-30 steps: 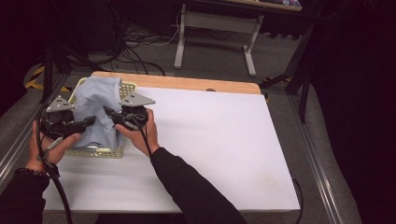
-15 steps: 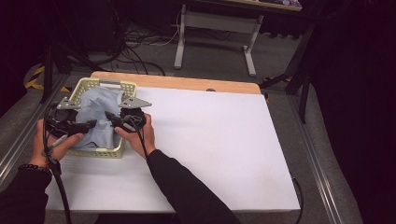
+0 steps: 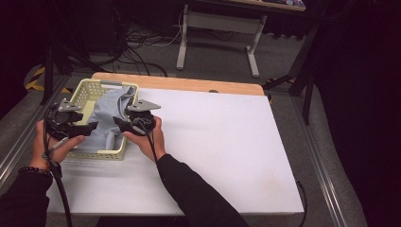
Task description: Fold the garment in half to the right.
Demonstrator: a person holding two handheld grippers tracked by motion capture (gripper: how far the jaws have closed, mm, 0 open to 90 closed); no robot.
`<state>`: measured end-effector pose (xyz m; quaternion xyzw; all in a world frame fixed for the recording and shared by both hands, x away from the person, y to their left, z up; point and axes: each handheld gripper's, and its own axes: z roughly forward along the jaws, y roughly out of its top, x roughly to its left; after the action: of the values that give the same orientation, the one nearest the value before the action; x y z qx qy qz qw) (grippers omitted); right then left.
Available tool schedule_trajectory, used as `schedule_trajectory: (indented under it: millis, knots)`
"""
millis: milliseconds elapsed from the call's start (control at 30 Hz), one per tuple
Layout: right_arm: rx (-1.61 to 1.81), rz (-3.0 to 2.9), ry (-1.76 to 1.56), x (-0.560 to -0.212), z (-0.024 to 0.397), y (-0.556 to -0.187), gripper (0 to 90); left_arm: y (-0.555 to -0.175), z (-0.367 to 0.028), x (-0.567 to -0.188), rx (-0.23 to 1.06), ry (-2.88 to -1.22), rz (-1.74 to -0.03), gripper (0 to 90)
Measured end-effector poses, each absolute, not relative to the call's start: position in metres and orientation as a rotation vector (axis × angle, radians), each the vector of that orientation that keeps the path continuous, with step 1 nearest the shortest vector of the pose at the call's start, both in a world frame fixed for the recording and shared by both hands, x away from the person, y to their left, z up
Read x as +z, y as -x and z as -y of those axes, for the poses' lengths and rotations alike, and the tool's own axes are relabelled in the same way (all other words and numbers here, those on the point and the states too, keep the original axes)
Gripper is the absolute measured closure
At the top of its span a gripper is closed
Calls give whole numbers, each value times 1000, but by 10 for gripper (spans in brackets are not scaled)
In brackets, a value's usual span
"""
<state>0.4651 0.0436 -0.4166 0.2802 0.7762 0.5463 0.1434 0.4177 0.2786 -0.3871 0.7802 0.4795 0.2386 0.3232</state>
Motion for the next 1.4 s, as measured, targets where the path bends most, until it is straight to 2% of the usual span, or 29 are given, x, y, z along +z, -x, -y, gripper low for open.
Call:
schedule_trajectory:
  millis: [233, 433, 467, 633, 700, 900, 1033, 1400]
  knots:
    - [1495, -2209, -684, -404, -2, -443, 410, -428, -267, -384, 675, -2028, -1223, 664]
    - [1465, -2187, -625, -405, 47, -418, 399, -447, -257, -384, 682, -2012, -1236, 675]
    - [1436, -2189, -612, -408, 68, -408, 396, -456, -250, -386, 669, -2032, -1235, 673]
    - [1370, -2203, -581, -416, 108, -388, 387, -472, -235, -389, 690, -2096, -1240, 659]
    - [1323, -2210, -583, -424, 143, -372, 380, -479, -230, -391, 682, -2123, -1244, 653]
    - [1250, -2216, -641, -432, 193, -350, 363, -496, -215, -402, 654, -2238, -1229, 658]
    - [1214, -2209, -657, -434, 215, -335, 358, -497, -209, -406, 635, -2302, -1207, 657]
    - [1172, -2212, -660, -435, 233, -315, 338, -501, -204, -418, 582, -2369, -1217, 669]
